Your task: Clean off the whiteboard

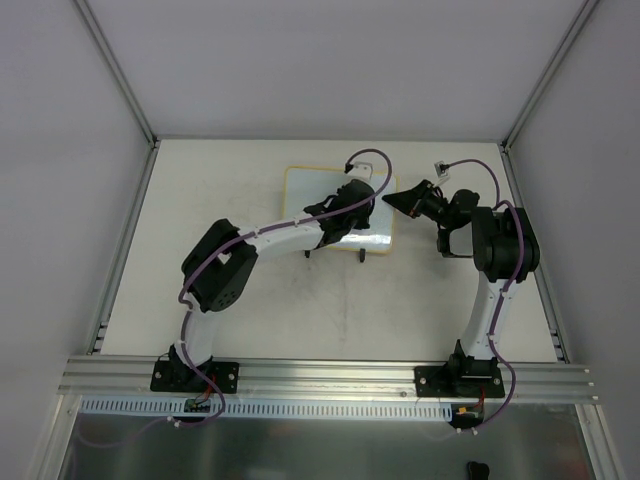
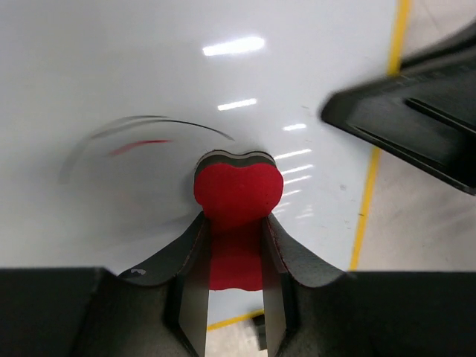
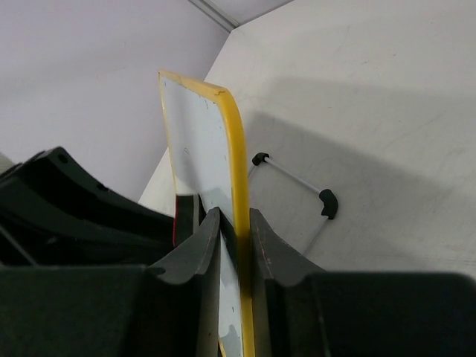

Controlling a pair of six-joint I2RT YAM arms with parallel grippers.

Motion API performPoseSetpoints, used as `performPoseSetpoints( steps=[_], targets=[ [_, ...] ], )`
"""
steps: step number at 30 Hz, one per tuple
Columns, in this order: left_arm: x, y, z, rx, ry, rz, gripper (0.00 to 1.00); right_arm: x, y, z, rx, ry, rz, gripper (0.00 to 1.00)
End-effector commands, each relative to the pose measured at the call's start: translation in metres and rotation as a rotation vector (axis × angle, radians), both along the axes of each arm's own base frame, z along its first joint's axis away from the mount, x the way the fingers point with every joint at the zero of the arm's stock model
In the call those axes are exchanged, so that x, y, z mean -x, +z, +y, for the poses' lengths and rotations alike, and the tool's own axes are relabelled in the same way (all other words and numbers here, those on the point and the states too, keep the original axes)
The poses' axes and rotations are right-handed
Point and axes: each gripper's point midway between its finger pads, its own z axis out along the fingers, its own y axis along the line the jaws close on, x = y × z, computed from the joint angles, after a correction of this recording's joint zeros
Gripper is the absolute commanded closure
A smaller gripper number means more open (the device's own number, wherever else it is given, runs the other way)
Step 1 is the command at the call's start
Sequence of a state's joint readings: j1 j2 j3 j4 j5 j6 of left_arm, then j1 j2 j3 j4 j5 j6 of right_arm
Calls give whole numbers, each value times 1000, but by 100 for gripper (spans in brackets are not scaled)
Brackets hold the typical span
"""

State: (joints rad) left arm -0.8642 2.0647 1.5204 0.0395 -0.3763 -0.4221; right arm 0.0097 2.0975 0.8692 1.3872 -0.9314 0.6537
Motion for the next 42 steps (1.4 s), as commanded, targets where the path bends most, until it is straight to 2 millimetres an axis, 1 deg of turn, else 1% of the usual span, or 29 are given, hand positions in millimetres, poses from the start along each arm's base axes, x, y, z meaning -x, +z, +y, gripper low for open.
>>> performPoseSetpoints(
  steps=[1,3,4,7,8,10,11,13,14,16,17,18,21,24,28,33,35,37,39,41,42],
  targets=[
    [-27,-54,111,-201,181,123,100,4,17,3,14,14,-150,100],
    [-30,-51,130,-198,211,130,100,4,17,3,16,16,-154,100],
    [-36,-50,143,-195,238,132,100,4,17,3,15,16,-152,100],
    [-41,-47,153,-195,251,132,100,4,17,3,16,14,-154,100],
    [-43,-45,151,-191,249,126,100,3,17,3,15,14,-154,100],
    [-44,-45,146,-175,234,134,100,3,17,3,15,14,-152,100],
    [-44,-46,137,-165,214,138,100,4,17,3,14,14,-153,100],
    [-42,-47,126,-177,194,128,100,4,17,3,15,16,-154,100],
    [-37,-47,111,-187,166,117,100,3,17,3,15,14,-154,100],
    [-34,-47,98,-210,147,96,100,3,17,3,15,14,-154,100],
    [-33,-47,89,-210,132,90,100,3,17,3,15,14,-154,100],
    [-27,-47,76,-210,105,85,100,3,17,4,15,16,-154,100],
    [-22,-47,55,-206,74,75,100,3,17,3,14,16,-151,100],
    [-10,-48,30,-202,24,68,100,3,18,3,16,14,-157,100],
    [-1,-52,11,-205,-9,63,100,3,17,3,16,14,-155,100],
    [13,-68,-14,-195,-75,90,100,3,17,3,17,14,-156,100],
    [16,-71,-20,-192,-90,95,100,3,16,3,16,16,-154,100],
    [15,-70,-19,-203,-88,85,100,4,17,3,16,16,-154,100],
    [12,-65,-11,-219,-63,68,100,4,18,3,16,16,-155,100],
    [2,-56,3,-233,-19,44,100,5,17,3,17,17,-155,100],
    [-2,-56,9,-229,-11,51,100,5,16,3,17,17,-152,100]
  ],
)
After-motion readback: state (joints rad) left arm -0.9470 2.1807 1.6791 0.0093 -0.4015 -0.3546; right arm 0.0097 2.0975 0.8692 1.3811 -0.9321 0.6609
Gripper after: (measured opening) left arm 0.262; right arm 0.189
